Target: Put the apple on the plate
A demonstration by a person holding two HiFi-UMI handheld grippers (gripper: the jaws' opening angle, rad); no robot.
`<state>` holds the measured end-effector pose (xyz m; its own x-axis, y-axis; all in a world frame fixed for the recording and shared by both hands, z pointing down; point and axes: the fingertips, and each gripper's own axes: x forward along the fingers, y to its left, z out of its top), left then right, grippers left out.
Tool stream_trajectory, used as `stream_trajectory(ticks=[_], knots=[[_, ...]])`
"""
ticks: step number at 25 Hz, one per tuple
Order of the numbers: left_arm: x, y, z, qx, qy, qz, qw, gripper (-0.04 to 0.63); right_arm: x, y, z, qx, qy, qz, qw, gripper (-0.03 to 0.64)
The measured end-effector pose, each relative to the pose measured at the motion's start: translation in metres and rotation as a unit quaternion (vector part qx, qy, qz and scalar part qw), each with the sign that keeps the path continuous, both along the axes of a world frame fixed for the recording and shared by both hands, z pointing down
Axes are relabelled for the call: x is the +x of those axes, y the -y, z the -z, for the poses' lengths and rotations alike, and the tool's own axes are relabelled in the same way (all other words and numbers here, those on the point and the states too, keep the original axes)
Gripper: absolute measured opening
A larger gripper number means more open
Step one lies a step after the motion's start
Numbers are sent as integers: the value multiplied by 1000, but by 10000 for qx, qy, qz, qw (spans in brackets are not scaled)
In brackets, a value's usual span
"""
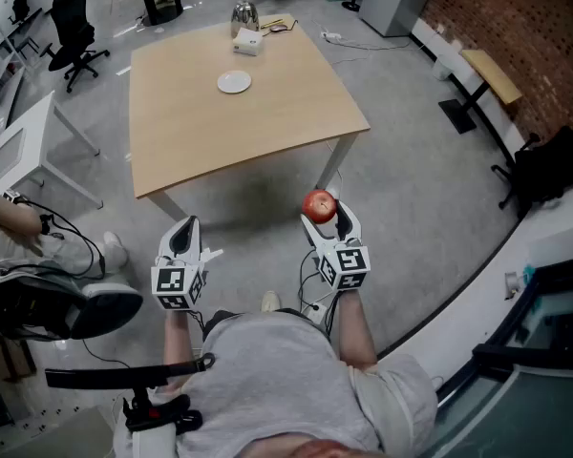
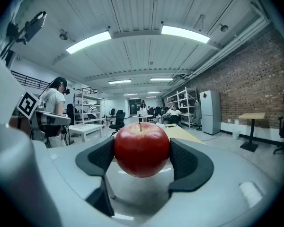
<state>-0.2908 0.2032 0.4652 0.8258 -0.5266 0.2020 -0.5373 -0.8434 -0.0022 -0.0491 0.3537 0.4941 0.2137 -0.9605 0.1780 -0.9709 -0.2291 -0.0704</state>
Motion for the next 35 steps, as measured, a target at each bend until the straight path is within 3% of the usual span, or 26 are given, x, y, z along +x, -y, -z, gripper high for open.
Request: stream_trajectory(ticks=[6,22,35], knots=[[8,2,5,20,-1,-11,10000,20,7,1,11,224,178,16,9996,370],[30,-10,10,125,-36,41,9999,20,30,-11,12,260,0,56,9996,370],[87,32,-4,47,44,-222,9997,18,74,16,-4,192,89,-200,9996,370]])
